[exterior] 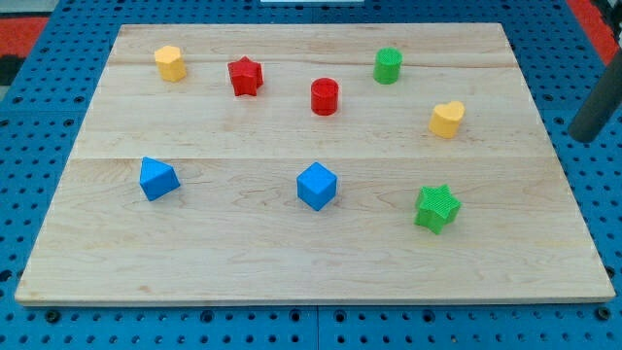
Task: Move the yellow heart up a bit
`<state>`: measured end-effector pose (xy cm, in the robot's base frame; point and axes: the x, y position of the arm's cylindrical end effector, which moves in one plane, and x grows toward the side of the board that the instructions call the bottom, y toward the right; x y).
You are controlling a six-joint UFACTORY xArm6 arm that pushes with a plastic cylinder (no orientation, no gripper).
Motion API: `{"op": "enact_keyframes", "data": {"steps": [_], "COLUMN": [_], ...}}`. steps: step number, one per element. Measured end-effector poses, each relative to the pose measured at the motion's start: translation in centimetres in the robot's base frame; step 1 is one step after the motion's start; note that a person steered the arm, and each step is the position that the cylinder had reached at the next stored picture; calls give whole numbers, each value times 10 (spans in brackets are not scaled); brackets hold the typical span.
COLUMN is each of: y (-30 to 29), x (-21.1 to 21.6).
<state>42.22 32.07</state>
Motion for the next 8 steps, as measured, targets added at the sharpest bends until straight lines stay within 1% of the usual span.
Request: {"op": "enact_keyframes", "data": {"steps": [1,2,5,6,7,8], "y": [0,-22,-122,-118,-156,-157], "x": [12,12,13,-8,-29,-29]}}
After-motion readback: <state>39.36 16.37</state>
